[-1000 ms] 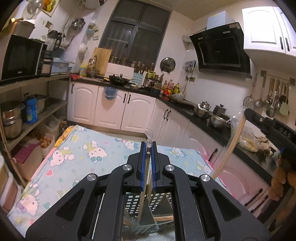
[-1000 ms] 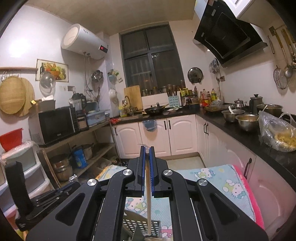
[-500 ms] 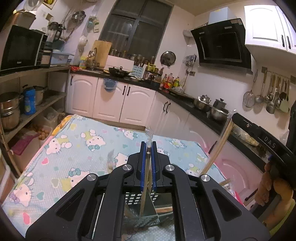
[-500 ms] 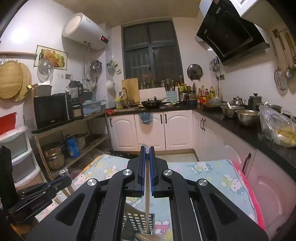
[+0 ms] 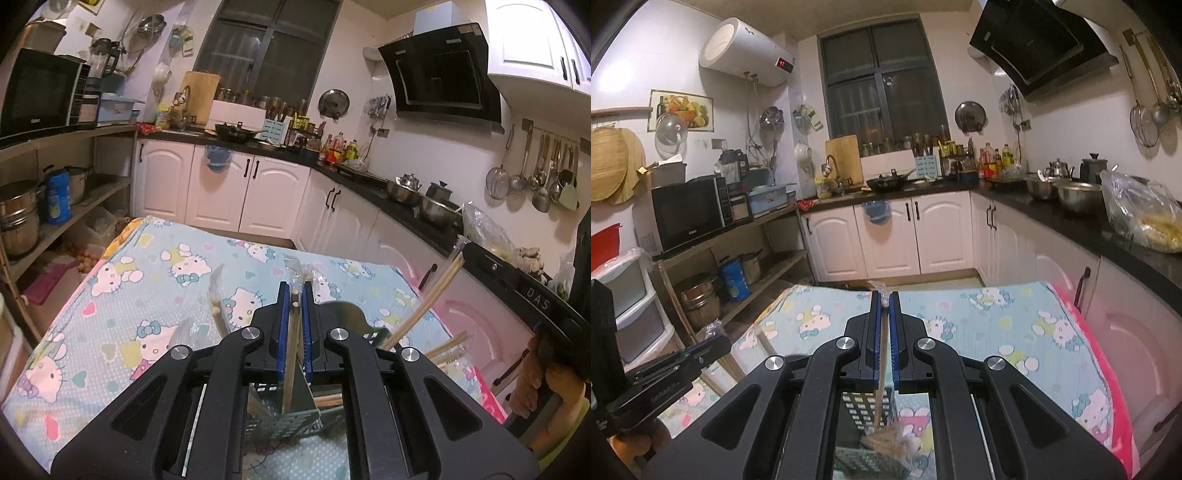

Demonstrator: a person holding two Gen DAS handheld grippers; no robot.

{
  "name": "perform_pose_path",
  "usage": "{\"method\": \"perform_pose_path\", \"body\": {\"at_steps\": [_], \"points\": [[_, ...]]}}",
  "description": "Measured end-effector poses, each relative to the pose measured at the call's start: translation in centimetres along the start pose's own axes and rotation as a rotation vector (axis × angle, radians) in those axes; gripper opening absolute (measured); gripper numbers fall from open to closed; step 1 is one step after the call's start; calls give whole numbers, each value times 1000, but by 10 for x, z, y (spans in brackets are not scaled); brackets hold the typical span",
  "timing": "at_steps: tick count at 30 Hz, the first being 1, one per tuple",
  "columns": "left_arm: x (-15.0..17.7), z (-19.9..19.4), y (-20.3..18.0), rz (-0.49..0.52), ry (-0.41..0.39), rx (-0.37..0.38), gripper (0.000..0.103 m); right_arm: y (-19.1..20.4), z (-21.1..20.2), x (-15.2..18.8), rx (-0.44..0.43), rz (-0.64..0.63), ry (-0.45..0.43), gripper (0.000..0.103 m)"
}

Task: Organize utensils
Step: 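Lower both chopsticks into the holder slots and open both grippers, then withdraw both grippers from the holder and move them over the last chopsticks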

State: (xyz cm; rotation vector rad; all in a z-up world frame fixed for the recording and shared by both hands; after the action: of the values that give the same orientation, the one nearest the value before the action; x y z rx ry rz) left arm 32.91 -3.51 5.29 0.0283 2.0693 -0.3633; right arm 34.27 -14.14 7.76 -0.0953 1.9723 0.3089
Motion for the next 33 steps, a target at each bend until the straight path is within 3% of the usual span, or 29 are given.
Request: {"method": "perform_pose_path", "body": {"at_steps": [8, 11, 17, 23, 27, 33], "points": [[6, -2, 0, 7, 27, -9, 4, -3, -7, 14, -13, 29, 57, 6], [9, -4, 0, -1, 48, -8, 13, -4, -11, 18, -9, 30, 68, 19], [12, -10, 0, -1, 59, -10, 22, -3, -20, 23, -9, 30, 79, 24], [13, -16, -1, 3, 62, -12, 38, -2, -30, 26, -9, 28, 82, 31], [18, -23, -1, 0, 63, -14, 47, -1, -40, 30, -14, 30, 83, 43], [23, -34, 0, -7, 60, -14, 62, 2, -53, 40, -19, 28, 91, 47]]}}
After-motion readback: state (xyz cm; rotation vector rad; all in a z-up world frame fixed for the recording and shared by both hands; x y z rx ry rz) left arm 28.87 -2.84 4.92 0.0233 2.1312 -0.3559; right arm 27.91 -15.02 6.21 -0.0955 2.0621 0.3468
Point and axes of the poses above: each gripper's, at about its wrist camera, not at the fingertips, and z roughly the way its jaws point, y to its left, x to its underside, the point moved 8 cm from there along z, roughly the way its jaws point, and after that the axes turned 5 degrees about y, right-handed, at the moved point
